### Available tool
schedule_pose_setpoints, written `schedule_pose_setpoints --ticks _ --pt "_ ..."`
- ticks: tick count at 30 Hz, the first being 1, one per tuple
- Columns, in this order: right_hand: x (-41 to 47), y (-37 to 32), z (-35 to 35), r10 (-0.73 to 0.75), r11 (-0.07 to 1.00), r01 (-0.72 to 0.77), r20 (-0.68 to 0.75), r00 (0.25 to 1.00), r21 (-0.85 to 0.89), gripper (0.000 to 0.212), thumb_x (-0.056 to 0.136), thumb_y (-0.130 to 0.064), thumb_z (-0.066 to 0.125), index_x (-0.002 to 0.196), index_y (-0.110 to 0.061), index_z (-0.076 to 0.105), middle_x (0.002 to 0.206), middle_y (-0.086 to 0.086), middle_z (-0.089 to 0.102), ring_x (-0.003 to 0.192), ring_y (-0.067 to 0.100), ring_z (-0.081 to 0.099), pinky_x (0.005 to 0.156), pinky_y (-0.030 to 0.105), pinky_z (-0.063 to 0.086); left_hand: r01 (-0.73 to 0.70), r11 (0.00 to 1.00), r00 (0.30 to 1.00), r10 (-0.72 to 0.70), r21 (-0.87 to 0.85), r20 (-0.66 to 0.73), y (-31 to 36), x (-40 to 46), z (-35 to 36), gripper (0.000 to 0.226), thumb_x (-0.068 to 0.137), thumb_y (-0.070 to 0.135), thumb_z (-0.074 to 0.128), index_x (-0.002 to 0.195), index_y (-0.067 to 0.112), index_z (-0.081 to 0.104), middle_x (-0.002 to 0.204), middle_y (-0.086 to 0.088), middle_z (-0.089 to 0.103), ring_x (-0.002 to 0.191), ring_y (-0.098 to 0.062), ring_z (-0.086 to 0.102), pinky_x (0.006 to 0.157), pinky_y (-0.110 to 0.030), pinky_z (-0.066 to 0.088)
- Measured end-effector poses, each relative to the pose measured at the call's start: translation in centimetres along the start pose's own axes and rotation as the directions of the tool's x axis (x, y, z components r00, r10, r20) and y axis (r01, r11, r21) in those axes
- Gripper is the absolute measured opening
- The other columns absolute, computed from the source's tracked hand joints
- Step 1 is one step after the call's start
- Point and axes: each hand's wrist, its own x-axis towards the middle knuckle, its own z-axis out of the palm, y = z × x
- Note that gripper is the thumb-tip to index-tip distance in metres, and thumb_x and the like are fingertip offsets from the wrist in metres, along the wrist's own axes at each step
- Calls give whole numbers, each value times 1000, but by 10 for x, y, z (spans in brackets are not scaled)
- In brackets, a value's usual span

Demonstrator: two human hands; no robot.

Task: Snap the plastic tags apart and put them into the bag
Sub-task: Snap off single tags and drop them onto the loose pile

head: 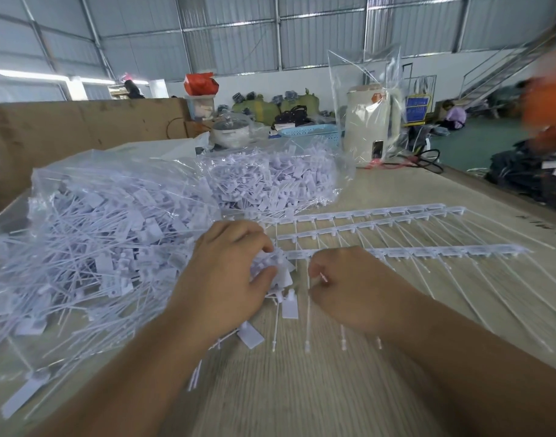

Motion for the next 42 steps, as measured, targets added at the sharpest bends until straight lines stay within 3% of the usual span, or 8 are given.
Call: schedule_pose_setpoints --ticks 5,13,15,18,21,28,37,42 --pt "8 7 7 5 993 -2 23 1000 -120 47 87 -31 56 132 -19 46 130 0 47 128 23 35 99 40 43 -42 999 985 42 -5 166 4 -2 8 21 87 36 68 101 22 72 126 8 60 128 -18 42 109 -38 29" --pt "8 6 11 -11 995 15 38 999 -96 23 83 -32 54 65 -25 41 79 -3 50 80 21 51 66 31 44 -19 999 970 6 50 243 3 -3 17 28 88 47 61 106 28 70 130 14 57 138 -14 27 119 -42 10" --pt "11 6 11 -38 997 37 -20 999 -65 13 86 -36 55 78 -26 53 91 -1 53 94 23 50 79 36 48 -27 997 971 8 74 241 5 -4 19 27 88 42 62 110 28 70 138 10 50 138 -13 24 120 -43 6" --pt "15 9 14 -20 988 24 28 999 -150 53 89 -50 50 131 -19 45 132 2 44 127 26 32 106 42 34 -25 997 967 6 72 255 7 -4 19 23 91 35 59 112 30 67 140 11 47 139 -11 22 120 -40 -1" --pt "17 9 19 18 973 1 83 996 -232 63 89 -59 44 138 -19 38 141 3 37 136 27 24 113 45 23 -19 997 962 -4 81 274 9 -3 18 28 92 30 54 118 31 65 140 11 46 140 -12 22 120 -41 -1" --pt "13 9 5 69 978 -62 26 997 -197 54 77 -49 64 117 -17 45 114 1 41 115 24 31 95 39 35 3 987 959 -49 163 279 10 -1 16 36 93 21 47 122 35 63 145 11 40 139 -13 20 119 -42 3" --pt "12 6 -3 9 998 -6 -65 998 57 49 62 -39 65 100 -28 36 95 -13 36 99 16 32 68 25 28 136 958 938 -207 254 279 5 -1 16 52 90 67 33 132 41 50 154 5 25 144 -17 8 118 -48 0" --pt "7 2 -8 -86 952 116 -117 989 282 35 72 -17 67 81 -29 36 75 -7 47 55 2 44 43 12 34 241 966 929 -258 93 266 9 0 7 87 74 87 4 120 40 60 158 10 17 146 -11 -1 119 -50 -7"
